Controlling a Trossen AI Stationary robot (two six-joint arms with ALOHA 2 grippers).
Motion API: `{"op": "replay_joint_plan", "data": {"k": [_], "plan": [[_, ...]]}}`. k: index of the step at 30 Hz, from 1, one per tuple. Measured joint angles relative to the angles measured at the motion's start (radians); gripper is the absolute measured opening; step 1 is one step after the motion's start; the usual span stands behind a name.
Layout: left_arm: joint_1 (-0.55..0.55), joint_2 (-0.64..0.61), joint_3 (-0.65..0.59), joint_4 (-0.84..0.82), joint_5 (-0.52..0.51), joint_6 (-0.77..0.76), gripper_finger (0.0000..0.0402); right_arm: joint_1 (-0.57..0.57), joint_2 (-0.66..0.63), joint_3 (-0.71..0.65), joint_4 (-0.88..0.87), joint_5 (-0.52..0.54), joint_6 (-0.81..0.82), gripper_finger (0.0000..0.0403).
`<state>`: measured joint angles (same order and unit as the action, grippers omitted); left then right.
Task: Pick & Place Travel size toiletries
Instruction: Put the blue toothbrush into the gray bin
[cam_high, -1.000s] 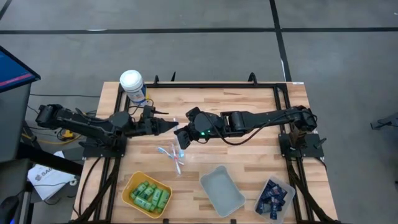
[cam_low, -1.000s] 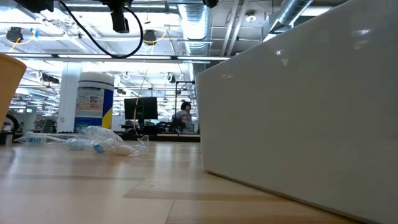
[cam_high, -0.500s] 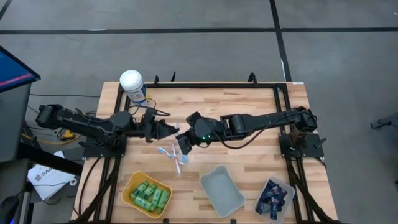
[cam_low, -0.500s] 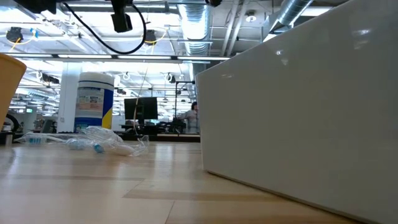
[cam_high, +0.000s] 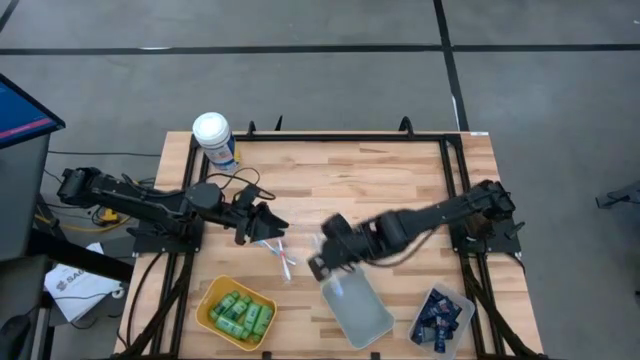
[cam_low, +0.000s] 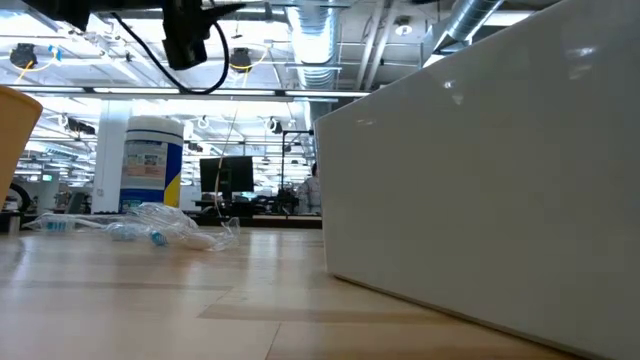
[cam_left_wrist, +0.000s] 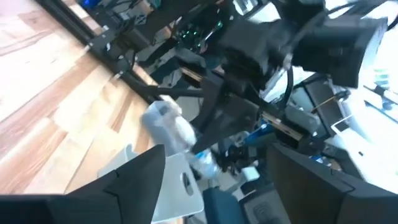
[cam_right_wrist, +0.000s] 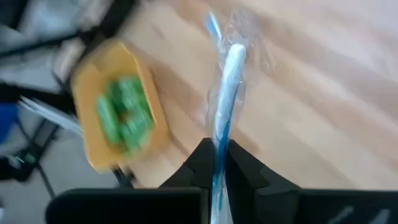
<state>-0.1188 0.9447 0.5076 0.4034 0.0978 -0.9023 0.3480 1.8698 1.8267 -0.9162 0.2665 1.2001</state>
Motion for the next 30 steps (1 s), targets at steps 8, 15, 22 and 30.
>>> {"op": "replay_joint_plan", "data": {"k": [8, 15, 22, 30], "plan": [[0.000, 0.000, 0.000, -0.021, 0.004, 0.050, 0.0278, 0.164, 0.000, 0.000, -0.221, 0.000, 0.295, 0.0013], [0.008, 0.000, 0.000, -0.022, 0.003, 0.116, 0.0274, 0.240, 0.001, -0.114, -0.174, -0.004, 0.395, 0.0011], [0.009, 0.000, 0.000, -0.022, 0.000, 0.120, 0.0274, 0.248, 0.001, -0.242, -0.019, -0.009, 0.392, 0.0017], [0.009, 0.000, 0.000, -0.022, 0.000, 0.120, 0.0274, 0.227, 0.001, -0.316, 0.034, -0.031, 0.368, 0.0015]]}}
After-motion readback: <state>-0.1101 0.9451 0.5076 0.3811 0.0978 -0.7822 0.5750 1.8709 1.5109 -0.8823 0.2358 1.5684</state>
